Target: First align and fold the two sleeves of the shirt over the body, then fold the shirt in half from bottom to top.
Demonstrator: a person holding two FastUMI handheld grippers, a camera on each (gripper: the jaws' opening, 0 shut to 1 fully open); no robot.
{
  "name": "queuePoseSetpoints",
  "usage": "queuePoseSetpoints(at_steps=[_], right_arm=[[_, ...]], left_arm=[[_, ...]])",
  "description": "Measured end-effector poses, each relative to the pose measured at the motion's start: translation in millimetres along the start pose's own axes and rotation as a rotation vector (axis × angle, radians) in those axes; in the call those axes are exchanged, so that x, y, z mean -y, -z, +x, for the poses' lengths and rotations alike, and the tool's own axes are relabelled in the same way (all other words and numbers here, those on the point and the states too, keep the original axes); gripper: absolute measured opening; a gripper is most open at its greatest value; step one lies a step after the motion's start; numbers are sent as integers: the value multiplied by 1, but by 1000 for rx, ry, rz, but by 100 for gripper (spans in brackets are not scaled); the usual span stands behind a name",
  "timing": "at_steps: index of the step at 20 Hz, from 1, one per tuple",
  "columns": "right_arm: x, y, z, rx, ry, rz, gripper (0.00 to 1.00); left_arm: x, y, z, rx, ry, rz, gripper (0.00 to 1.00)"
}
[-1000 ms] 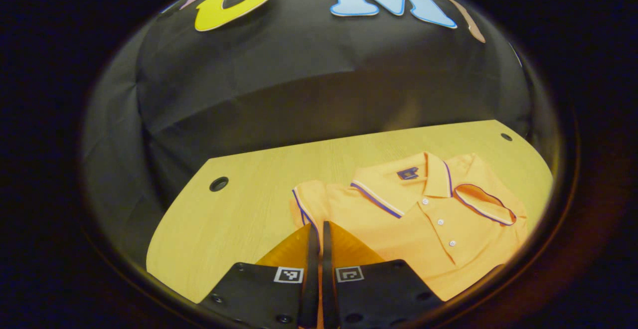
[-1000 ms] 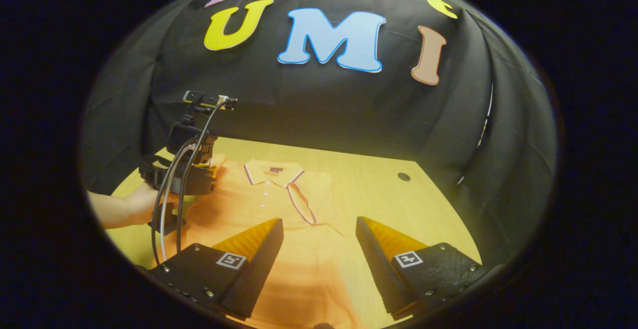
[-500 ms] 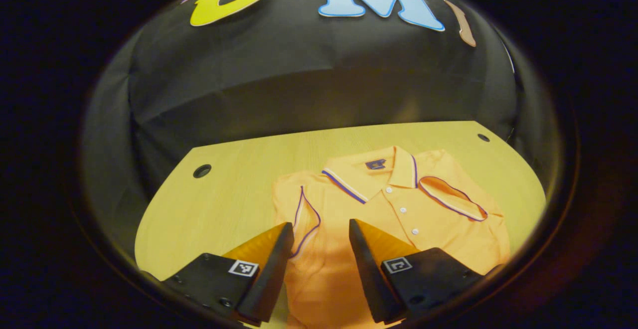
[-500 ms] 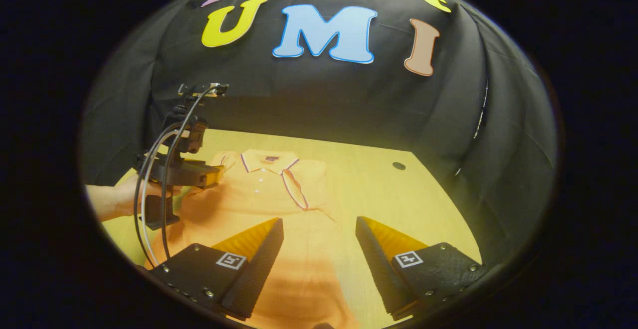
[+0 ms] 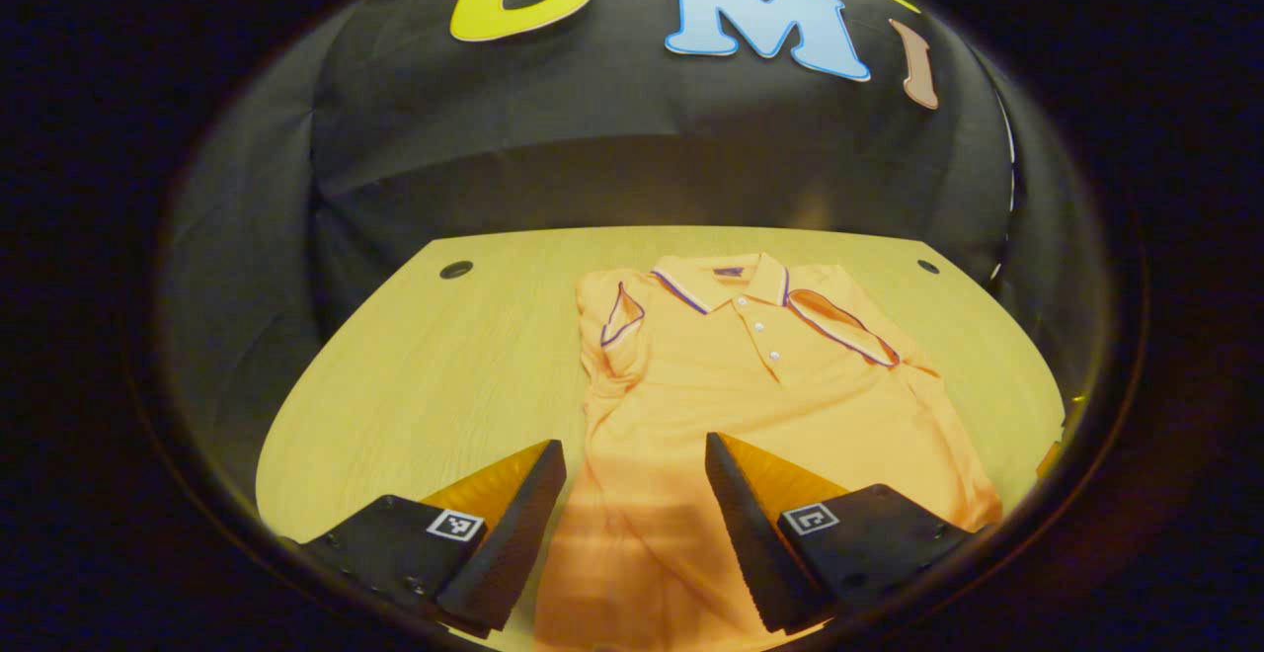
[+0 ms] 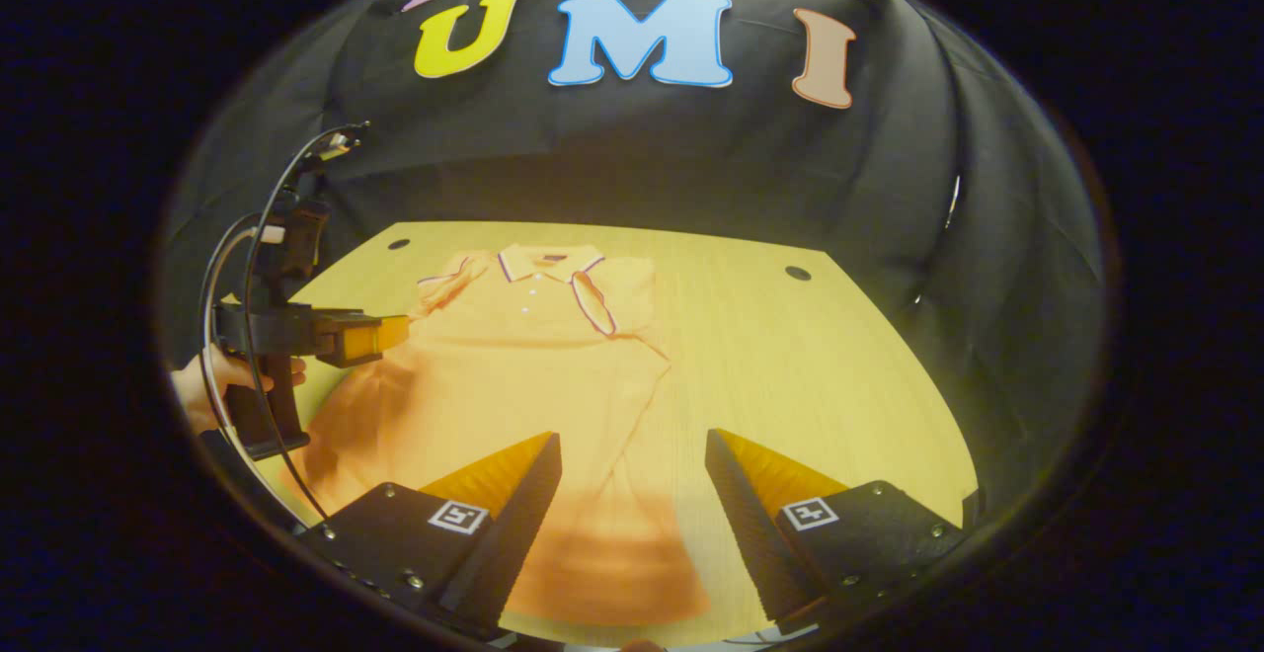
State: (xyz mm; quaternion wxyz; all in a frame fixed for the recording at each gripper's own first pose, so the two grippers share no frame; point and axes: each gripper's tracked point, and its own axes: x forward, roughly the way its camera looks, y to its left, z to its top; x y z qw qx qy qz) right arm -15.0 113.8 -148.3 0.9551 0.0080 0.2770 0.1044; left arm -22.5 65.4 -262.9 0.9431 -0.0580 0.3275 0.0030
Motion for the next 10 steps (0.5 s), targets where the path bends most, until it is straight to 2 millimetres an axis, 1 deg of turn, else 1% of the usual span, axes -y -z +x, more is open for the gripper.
queuePoseSetpoints(at_steps=[5, 7, 10], right_arm=[[1, 22, -7, -61, -5, 5, 93], [1, 35, -18, -89, -2, 20, 92], [-3, 45, -17, -127, -2, 47, 93]], left_arm=[[-12, 49, -59, -25, -5, -11, 95], [-19, 70, -78, -41, -6, -22, 95], [-28, 97, -102, -58, 2, -27, 94]])
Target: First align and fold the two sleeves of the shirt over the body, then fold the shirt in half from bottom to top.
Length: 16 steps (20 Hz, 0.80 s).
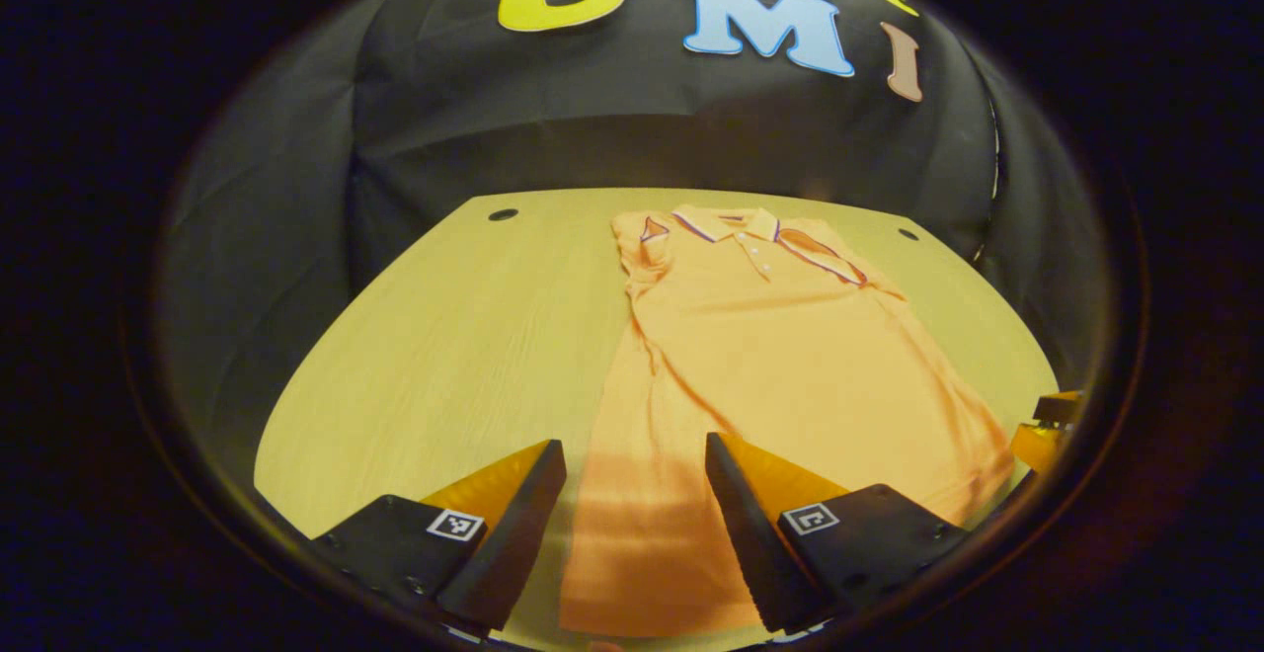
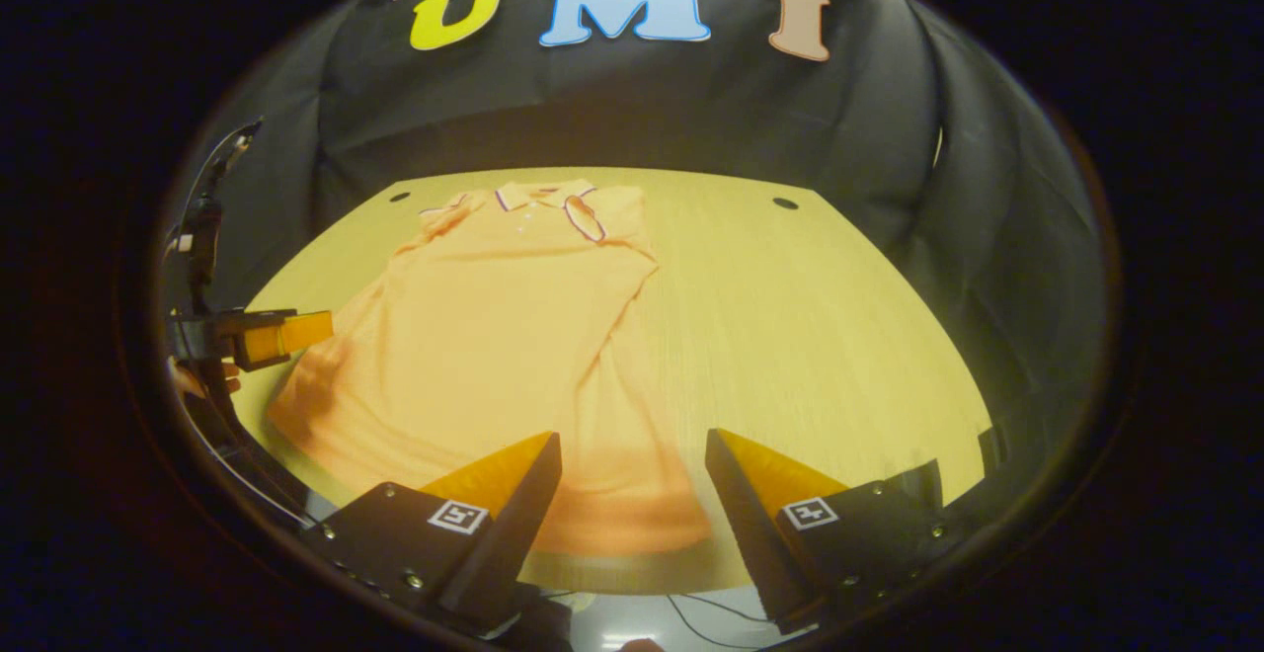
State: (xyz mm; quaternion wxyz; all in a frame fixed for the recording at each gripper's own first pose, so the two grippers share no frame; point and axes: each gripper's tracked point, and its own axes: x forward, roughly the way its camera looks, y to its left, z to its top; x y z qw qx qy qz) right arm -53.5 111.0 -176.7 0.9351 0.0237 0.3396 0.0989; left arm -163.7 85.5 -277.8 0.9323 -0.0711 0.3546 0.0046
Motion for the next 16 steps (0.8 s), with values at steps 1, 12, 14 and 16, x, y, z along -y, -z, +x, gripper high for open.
queuePoseSetpoints(at_steps=[1, 12, 14, 16], right_arm=[[-1, 2, -1, -9, 1, 10, 93], [2, 44, -9, -105, 48, 81, 93], [3, 47, -7, -112, 56, 89, 93], [2, 50, -4, -119, 60, 86, 92]], left_arm=[[-3, 9, -7, -10, 1, 3, 94], [-11, 89, -53, -83, 32, 58, 94], [-8, 90, -52, -80, 36, 73, 94], [-6, 91, -54, -71, 37, 80, 95]])
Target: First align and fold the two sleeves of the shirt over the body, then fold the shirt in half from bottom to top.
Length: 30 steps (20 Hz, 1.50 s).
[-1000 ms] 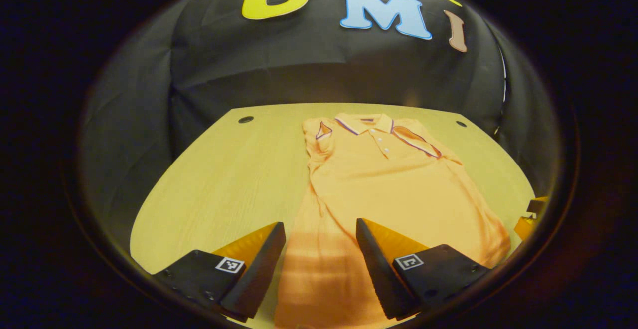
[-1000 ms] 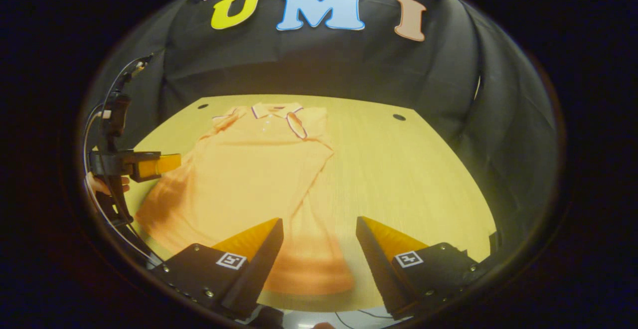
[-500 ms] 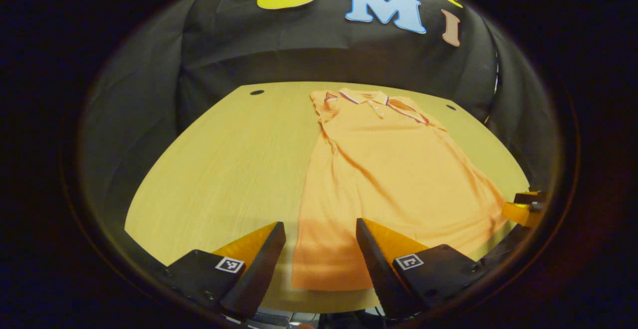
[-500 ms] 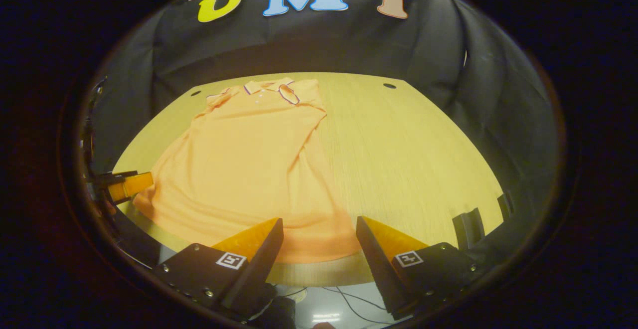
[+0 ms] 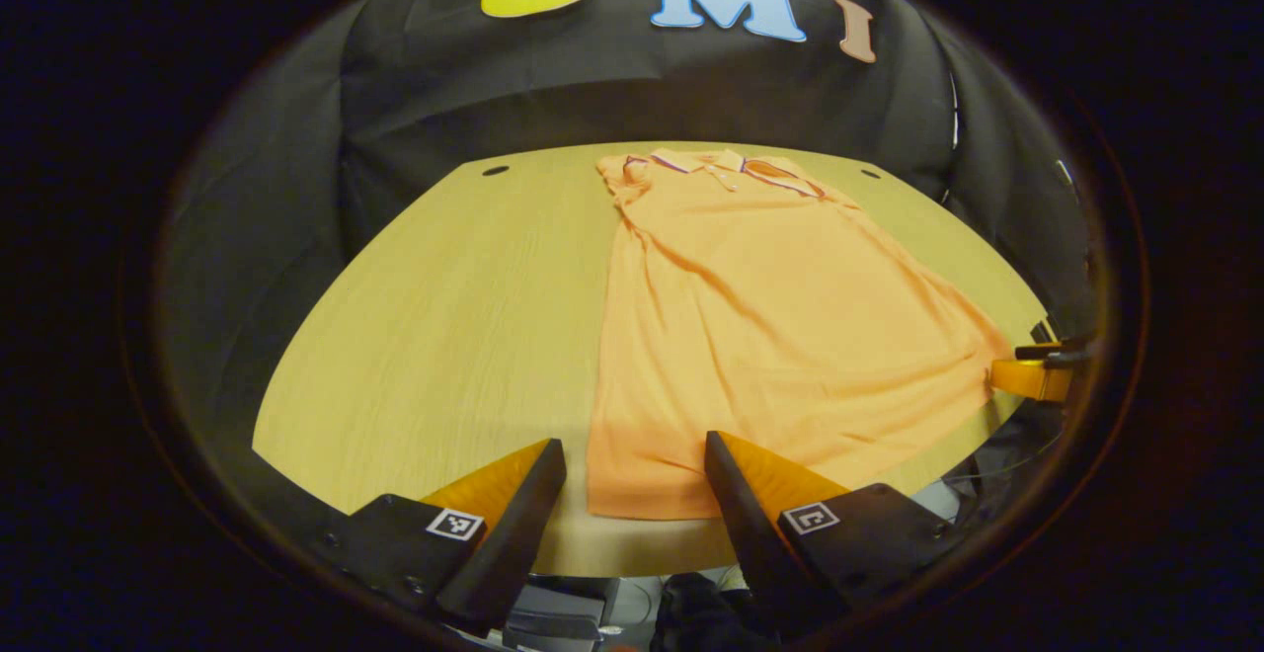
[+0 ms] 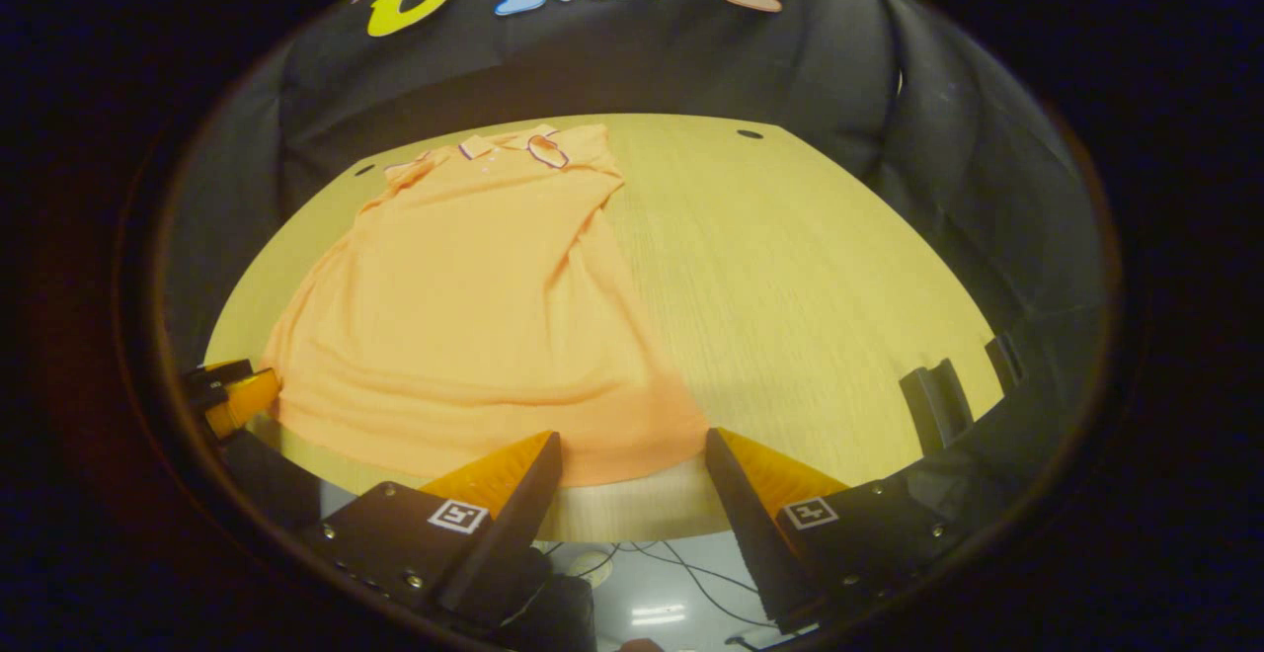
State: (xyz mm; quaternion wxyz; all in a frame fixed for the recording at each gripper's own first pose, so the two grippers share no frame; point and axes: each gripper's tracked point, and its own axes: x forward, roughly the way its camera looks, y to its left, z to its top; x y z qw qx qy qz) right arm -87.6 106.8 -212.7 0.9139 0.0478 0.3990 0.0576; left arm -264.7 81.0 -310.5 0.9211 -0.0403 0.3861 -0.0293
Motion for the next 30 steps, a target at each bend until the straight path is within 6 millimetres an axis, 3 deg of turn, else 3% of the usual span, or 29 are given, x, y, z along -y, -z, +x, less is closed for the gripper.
queuePoseSetpoints(at_steps=[4, 6, 7, 8, 9, 10, 11, 12, 13, 14, 15, 16, 20, 25, 30], right_arm=[[-4, 0, 3, 2, -26, 27, 93], [-4, -2, 4, 7, -29, 28, 87], [-5, -3, 4, 6, -35, 28, 70], [-5, -2, 4, 10, -39, 29, 63], [-5, -3, 3, 6, -41, 26, 50], [-6, -2, 4, 8, -46, 13, 46], [-8, -3, 5, 13, -66, 0, 51], [-7, -4, 5, 14, -65, 32, 47], [-8, -4, 6, 8, -73, 59, 7], [-9, -3, 3, 7, -85, 73, 7], [-9, 0, 22, 3, -78, 111, 9], [-8, -5, 3, -3, -77, 127, 3], [-13, -10, 2, 10, -91, 104, 3], [-14, -37, -13, 83, -122, 71, 2], [-17, -79, -21, 151, -144, 83, 3]], left_arm=[[3, 2, 0, 9, 0, -17, 95], [8, 3, 0, 8, 7, -4, 82], [14, 2, -1, 10, 25, 6, 74], [19, 3, 1, 9, 33, 15, 68], [24, 2, 2, 14, 46, 26, 56], [29, 2, 1, 16, 49, 35, 44], [31, 2, 2, 19, 52, 44, 27], [32, 2, 2, 18, 44, 49, 22], [32, 1, 2, 15, 41, 53, 16], [32, 0, 2, 13, 40, 40, 16], [33, 0, 2, 6, 37, 24, 7], [31, 0, 3, -4, 36, 12, 7], [30, -5, -1, -14, 11, -33, 7], [32, -28, -13, 23, 4, -91, 7], [28, -68, -17, 76, 11, -149, 7]])
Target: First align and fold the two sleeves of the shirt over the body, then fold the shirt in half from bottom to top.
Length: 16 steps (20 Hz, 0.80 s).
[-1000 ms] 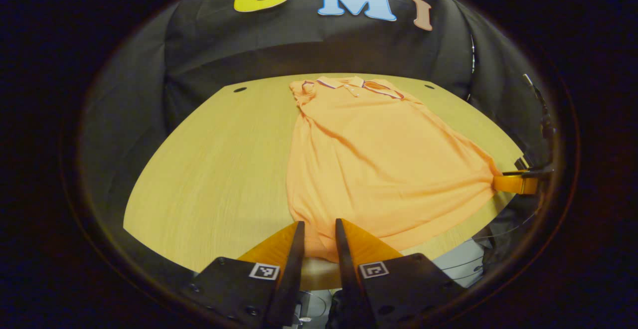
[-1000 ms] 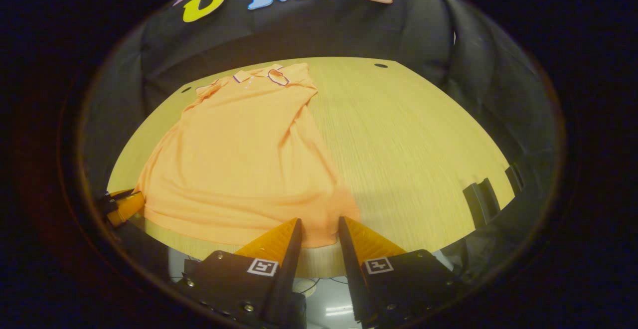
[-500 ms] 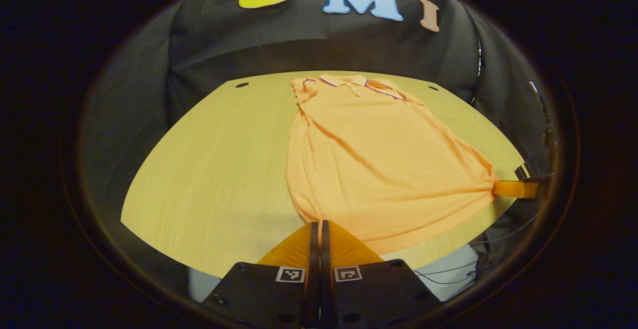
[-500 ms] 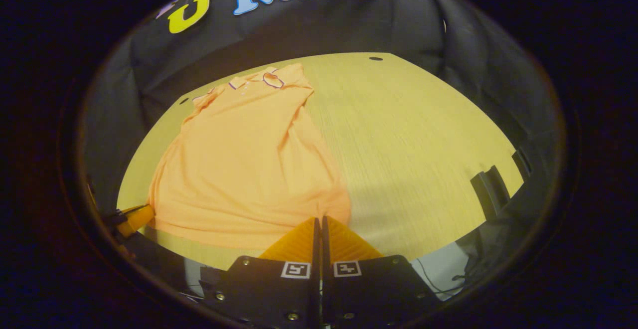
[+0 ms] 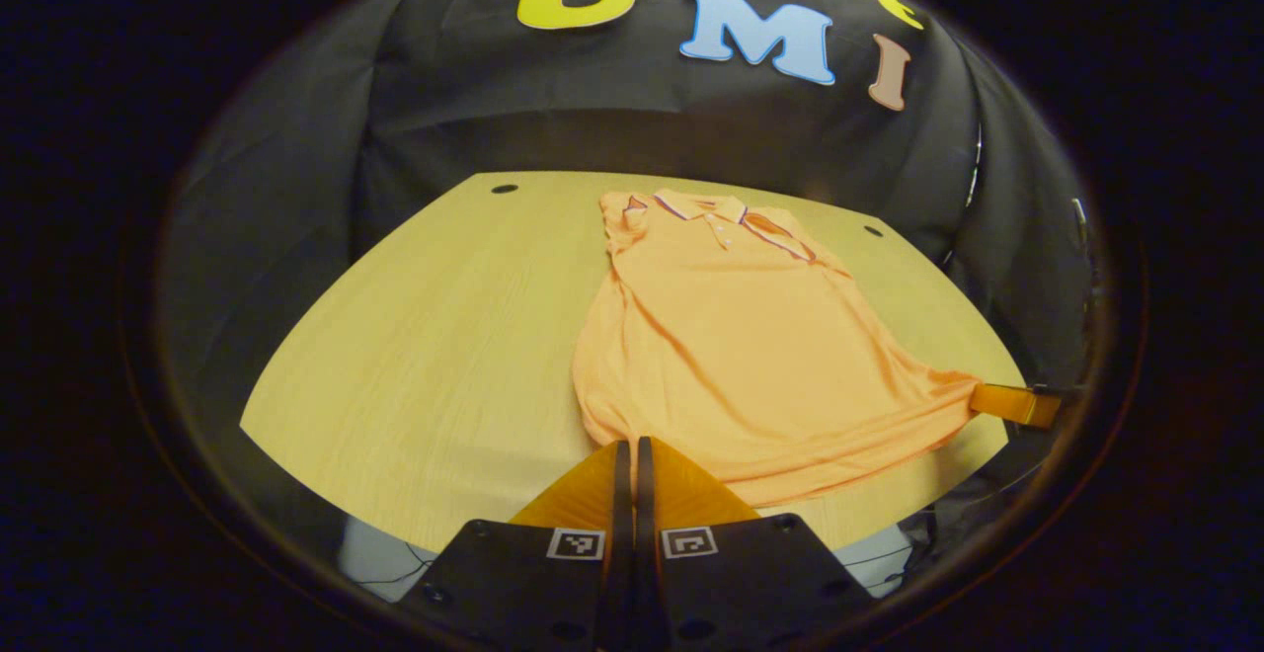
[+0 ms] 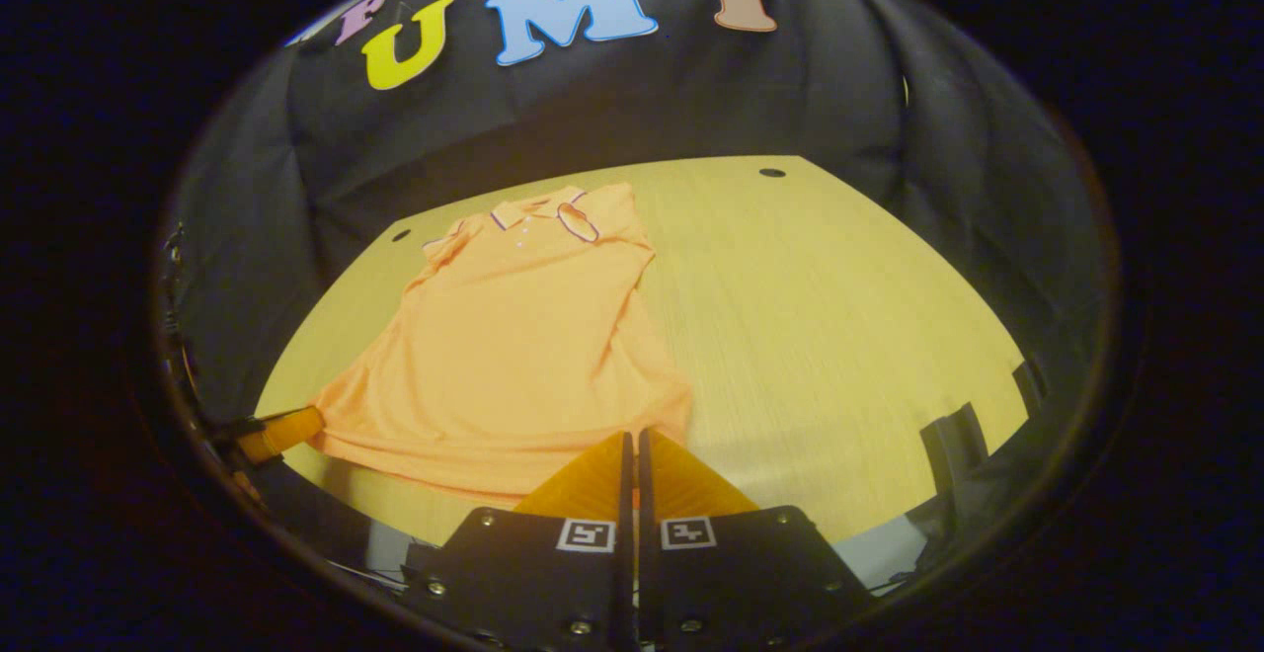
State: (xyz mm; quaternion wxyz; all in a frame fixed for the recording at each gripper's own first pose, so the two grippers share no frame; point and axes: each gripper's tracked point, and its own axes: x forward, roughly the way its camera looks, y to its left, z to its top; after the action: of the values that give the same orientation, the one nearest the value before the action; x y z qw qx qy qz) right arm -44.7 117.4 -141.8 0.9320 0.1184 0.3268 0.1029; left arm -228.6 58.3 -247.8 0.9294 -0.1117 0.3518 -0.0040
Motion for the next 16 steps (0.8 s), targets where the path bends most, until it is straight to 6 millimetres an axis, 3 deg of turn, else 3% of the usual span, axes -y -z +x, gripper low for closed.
queuePoseSetpoints(at_steps=[7, 16], right_arm=[[-9, -77, 27, 95, 35, -25, 3], [-15, -180, 94, 152, 84, -37, 3]], left_arm=[[11, -72, 41, 63, 53, 33, 7], [29, -175, 136, 107, 115, 68, 7]])
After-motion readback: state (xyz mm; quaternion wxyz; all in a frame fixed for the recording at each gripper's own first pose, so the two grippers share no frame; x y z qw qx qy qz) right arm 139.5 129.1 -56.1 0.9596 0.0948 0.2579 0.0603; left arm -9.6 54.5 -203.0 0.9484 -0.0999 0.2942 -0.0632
